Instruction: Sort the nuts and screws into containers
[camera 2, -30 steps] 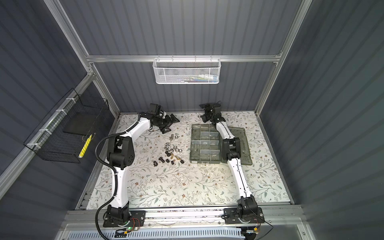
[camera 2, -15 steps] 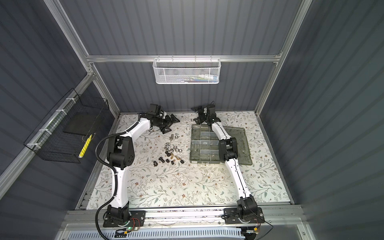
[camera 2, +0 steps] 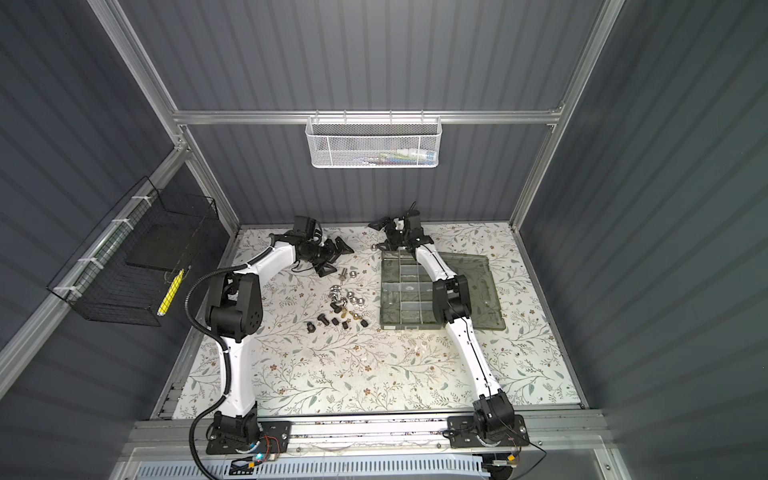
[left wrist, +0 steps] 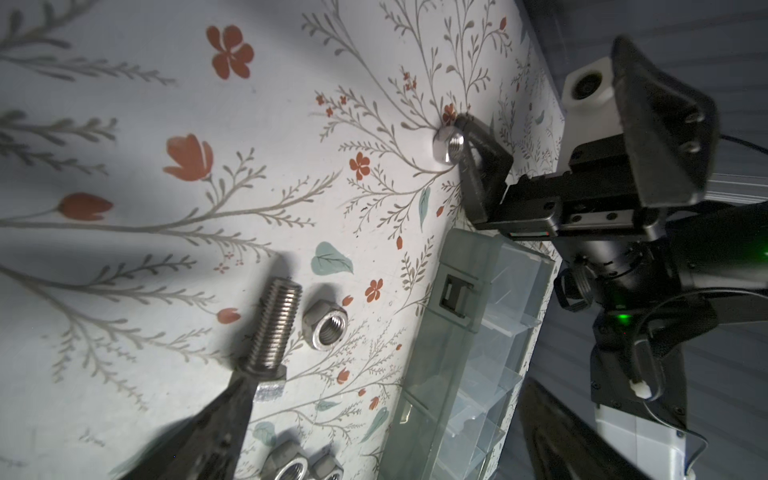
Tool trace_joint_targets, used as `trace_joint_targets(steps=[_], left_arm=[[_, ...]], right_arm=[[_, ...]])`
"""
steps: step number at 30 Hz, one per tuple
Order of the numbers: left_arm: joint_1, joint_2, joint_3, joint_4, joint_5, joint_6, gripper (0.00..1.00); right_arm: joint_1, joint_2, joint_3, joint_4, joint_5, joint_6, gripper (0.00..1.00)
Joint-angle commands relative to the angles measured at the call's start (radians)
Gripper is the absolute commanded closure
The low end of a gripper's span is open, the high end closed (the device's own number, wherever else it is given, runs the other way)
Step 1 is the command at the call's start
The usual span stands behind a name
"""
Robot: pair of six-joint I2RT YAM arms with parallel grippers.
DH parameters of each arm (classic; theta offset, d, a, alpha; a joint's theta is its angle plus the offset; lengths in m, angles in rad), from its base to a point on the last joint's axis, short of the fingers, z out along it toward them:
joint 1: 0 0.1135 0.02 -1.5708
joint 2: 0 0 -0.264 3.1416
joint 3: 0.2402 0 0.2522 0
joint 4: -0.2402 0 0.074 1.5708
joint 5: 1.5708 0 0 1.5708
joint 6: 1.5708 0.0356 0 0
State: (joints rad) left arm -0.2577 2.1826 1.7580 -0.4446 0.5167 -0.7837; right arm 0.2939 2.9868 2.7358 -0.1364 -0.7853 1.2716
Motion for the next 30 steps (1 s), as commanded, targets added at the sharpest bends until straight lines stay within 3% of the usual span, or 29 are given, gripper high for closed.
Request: trace_joint_targets(steps=[1,9,19,30], left_arm=[[0.006,-0.055,-0.017,0.02,-0.007,-0.01,0.0],[0.006,-0.045,0.007,0.04,-0.055,0.014,0.0],[0.0,0.057,0.155,0.015,-0.158,0.101,0.0],[-0.052,0.232,0.383,-0.025,-0.177,0.171,0.0]], right_arm=[[0.022,0.004,-0.037,-0.148,-0.038,-0.054,0.01],[-0.003,-0.07,-0.043,-0.133,-0.062,-0.073,0.01],[-0.051,-0.282,-0.119,-0.246,-0.027,-0.248,0.01],[-0.105,-0.559,-0.406,-0.463,0.052,-0.452,0.01]])
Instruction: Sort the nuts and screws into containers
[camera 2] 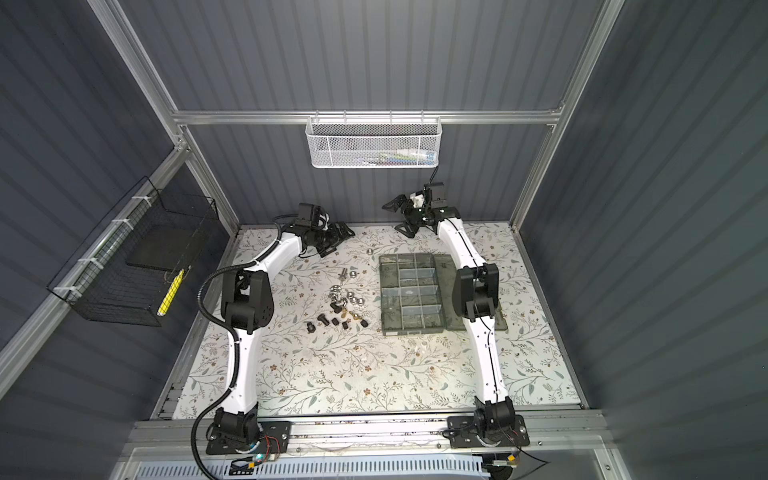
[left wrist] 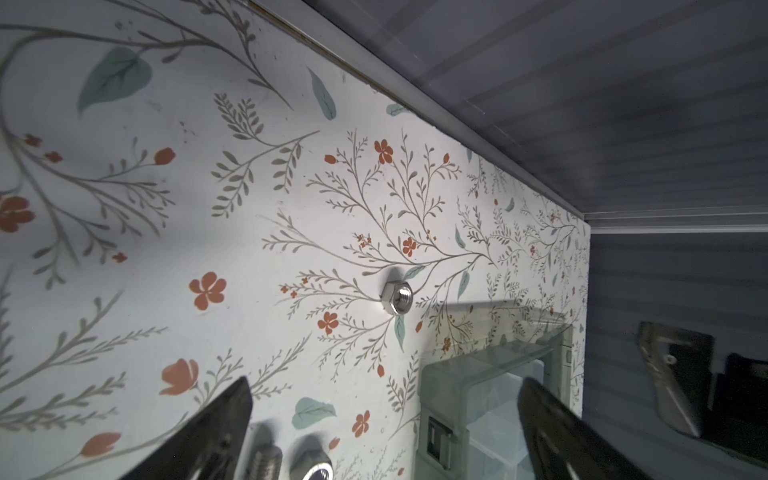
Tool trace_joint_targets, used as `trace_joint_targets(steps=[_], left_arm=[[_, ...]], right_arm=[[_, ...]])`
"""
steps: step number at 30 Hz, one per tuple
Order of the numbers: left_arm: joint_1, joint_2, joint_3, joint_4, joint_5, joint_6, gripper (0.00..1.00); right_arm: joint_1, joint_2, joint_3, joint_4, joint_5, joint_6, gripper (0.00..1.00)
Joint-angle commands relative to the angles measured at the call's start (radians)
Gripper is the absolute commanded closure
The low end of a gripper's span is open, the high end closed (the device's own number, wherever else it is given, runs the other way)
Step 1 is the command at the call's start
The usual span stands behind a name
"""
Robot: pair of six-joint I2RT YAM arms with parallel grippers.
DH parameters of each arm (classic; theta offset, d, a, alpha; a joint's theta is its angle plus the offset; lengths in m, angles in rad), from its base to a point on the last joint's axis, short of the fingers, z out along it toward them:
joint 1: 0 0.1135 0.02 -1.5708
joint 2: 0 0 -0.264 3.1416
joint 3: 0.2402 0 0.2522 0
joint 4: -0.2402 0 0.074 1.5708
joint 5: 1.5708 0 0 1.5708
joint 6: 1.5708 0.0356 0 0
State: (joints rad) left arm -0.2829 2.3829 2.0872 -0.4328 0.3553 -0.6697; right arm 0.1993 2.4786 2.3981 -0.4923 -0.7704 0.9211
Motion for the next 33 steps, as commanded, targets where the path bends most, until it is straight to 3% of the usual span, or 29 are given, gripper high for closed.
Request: trace_joint_targets(steps=[1,6,16,23,33], left_arm=[[-0.035,0.048,0.072,-0.039,-0.018,0.071,0.01],[-0.066,0.111,0.165,-0.069,-0.067,0.138,0.07],[-0.135,0.221,0.28,-0.111,-0.254,0.255,0.2],[-0.179,0.29,0.347,-0.109,-0.363,0.286,0.26],[-0.209,0.35,0.413,-0.129,-0.434,0.335,0.36]], right_arm=[[-0.016,-0.086,-0.118,-0.111,0.041,-0.114,0.01],[-0.029,-0.265,-0.34,-0.148,0.125,-0.207,0.01],[0.005,-0.592,-0.618,-0.34,0.497,-0.357,0.01],[0.04,-0.706,-0.657,-0.5,0.757,-0.401,0.01],[0.076,-0.789,-0.7,-0.581,1.001,-0.467,0.01]])
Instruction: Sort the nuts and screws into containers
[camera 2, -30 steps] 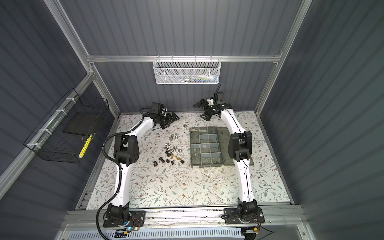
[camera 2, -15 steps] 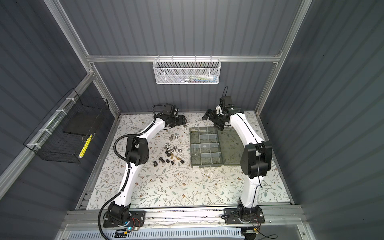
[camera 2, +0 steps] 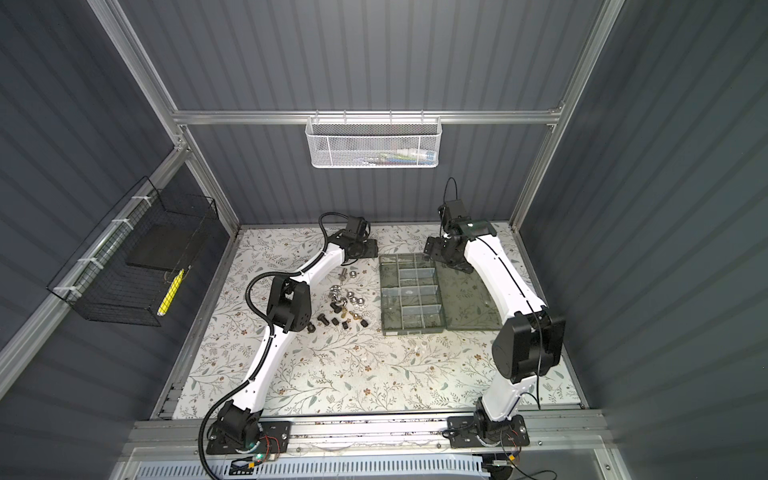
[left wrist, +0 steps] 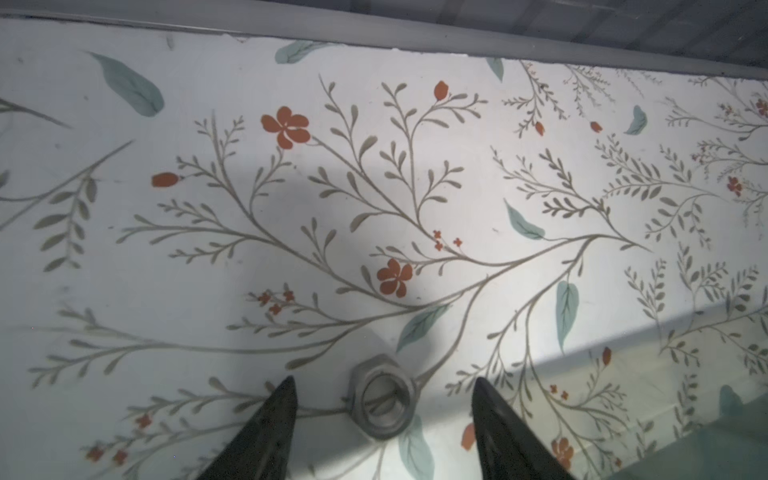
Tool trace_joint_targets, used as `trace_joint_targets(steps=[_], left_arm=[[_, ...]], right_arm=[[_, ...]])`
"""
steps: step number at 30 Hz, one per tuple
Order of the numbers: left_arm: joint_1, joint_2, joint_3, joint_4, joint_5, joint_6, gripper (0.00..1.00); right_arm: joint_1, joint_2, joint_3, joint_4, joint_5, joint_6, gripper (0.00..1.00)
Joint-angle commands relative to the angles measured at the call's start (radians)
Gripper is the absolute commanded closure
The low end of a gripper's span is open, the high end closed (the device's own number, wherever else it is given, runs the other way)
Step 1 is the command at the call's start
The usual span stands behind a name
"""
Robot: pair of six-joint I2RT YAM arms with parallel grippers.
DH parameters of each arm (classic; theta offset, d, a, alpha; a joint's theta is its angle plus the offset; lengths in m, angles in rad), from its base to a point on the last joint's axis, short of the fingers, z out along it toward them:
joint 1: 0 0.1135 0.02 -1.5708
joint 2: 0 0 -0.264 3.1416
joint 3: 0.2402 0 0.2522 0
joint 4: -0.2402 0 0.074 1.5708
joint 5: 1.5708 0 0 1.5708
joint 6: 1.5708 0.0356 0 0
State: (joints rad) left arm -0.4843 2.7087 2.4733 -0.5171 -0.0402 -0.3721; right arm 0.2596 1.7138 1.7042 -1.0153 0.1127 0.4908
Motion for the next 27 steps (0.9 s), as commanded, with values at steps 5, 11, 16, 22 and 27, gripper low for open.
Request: trace_joint_targets(steps=[5,11,16,22,27], left_arm=[[-0.02,0.025,0.009,-0.068,-0.083,0.093,0.44],[-0.038,0.052,0.034,-0.067,-0.109,0.136,0.54],[-0.051,0.066,0.043,-0.053,-0.104,0.147,0.55],[-0.053,0.077,0.049,-0.033,-0.087,0.152,0.59],[-0.053,0.067,0.029,-0.035,-0.087,0.157,0.67]], right_arm=[[0.018,-0.036,-0.005,-0.062,0.145,-0.055,0.01],[0.017,-0.027,0.023,-0.058,0.154,-0.092,0.01],[0.006,-0.019,0.034,-0.064,0.135,-0.1,0.01],[-0.022,-0.041,-0.002,-0.059,0.109,-0.082,0.01],[-0.033,-0.057,-0.015,-0.055,0.109,-0.077,0.01]])
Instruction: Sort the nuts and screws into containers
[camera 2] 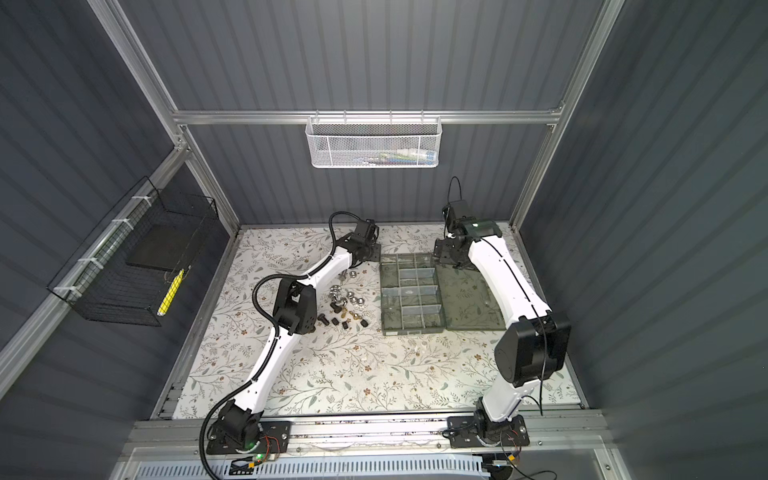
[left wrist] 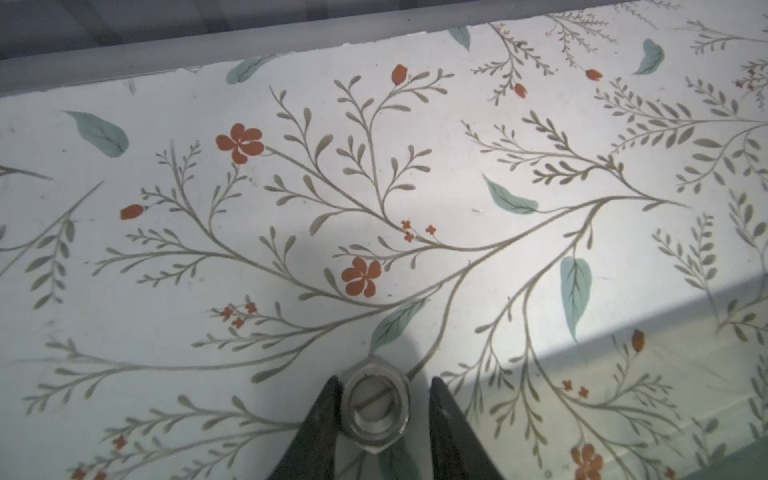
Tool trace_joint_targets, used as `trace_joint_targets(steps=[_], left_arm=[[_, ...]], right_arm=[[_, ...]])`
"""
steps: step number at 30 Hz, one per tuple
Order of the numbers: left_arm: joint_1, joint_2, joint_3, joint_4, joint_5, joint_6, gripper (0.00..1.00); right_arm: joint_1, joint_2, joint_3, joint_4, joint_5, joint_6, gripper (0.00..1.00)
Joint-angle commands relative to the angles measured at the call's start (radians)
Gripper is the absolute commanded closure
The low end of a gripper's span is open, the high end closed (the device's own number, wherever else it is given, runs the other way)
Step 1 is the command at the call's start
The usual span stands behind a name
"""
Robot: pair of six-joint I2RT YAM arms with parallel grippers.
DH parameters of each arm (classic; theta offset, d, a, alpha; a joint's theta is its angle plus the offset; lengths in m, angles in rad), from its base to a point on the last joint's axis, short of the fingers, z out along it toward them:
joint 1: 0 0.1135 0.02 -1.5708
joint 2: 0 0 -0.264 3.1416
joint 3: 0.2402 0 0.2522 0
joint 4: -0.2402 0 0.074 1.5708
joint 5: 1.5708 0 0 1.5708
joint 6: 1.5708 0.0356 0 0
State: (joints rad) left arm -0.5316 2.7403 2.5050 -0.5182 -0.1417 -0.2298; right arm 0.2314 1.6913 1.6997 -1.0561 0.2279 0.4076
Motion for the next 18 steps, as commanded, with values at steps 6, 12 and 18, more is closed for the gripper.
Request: trace_joint_targets(steps=[6,12,18], left_arm=[[0.0,-0.029,-0.087,0.003,0.035,-0.044,0.73],[0.047,-0.103,-0.175,0.02,0.168,-0.203,0.79],[0.07,-0.205,-0.291,0.063,0.245,-0.282,0.78]], right_arm=[[-0.009,-0.032,-0.014,-0.01,-0.024,0.01,0.01],[-0.009,-0.022,-0.007,-0.002,-0.054,0.016,0.01],[-0.009,0.008,0.019,0.001,-0.1,0.039,0.01]])
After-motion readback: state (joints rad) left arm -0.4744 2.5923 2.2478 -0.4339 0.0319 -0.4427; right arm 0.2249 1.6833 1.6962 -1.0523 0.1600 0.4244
